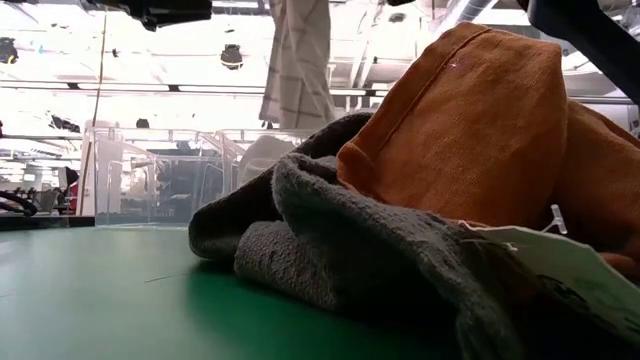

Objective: Sort towels by color in basket
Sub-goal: Put the white towel into the right transparent bin

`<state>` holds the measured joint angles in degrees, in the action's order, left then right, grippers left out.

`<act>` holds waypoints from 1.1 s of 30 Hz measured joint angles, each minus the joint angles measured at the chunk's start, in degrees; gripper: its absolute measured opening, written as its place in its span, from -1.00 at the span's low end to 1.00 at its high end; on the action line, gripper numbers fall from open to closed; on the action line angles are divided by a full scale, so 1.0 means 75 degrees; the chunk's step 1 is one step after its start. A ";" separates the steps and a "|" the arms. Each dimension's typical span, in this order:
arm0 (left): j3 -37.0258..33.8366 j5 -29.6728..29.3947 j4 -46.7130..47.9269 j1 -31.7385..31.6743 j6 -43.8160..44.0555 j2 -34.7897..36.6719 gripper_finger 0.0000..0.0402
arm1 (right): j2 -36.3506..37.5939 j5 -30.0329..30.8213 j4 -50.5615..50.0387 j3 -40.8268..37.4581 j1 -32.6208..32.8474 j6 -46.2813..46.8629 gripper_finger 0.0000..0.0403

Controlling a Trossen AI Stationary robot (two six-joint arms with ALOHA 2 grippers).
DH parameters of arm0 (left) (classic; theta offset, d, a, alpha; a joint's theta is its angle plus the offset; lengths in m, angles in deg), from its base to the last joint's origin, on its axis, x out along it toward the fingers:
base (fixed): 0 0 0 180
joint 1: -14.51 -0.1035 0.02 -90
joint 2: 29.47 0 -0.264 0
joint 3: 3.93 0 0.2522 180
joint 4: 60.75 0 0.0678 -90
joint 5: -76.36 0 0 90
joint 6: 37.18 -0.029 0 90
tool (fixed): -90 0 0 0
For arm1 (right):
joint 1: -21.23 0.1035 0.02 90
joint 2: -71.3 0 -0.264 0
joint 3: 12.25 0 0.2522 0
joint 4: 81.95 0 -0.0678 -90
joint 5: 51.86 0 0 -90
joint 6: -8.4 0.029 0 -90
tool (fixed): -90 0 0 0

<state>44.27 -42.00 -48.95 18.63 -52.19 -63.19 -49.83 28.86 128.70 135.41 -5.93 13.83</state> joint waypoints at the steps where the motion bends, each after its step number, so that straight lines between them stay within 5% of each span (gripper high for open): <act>1: 0.0000 -0.0002 0.0019 0.0000 -0.0016 0.0000 -0.17 | 0.0018 -0.0113 -0.0382 0.0011 -0.0030 0.0044 -0.85; 8: 0.0000 -0.0001 0.0367 0.0000 0.0092 0.0035 -0.17 | 0.0111 -0.0471 -0.5316 -0.0001 -0.0163 -0.1032 -0.86; 14: 0.0000 -0.0017 0.0571 0.0000 0.0388 0.0359 -0.17 | 0.0118 -0.0547 -0.8257 -0.0002 0.0021 -0.1971 -0.86; 27: 0.0000 -0.0015 0.0791 0.0000 0.0780 0.0612 -0.17 | 0.0118 -0.0144 -1.3715 -0.0044 0.0120 -0.1971 -0.86; 33: 0.0000 -0.0015 0.0665 0.0000 0.0826 0.0595 -0.17 | 0.0118 -0.0120 -1.4508 -0.0054 0.0262 -0.1784 -0.86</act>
<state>44.27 -42.10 -43.96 18.63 -46.00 -58.73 -48.95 27.96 19.89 135.00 -3.97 0.45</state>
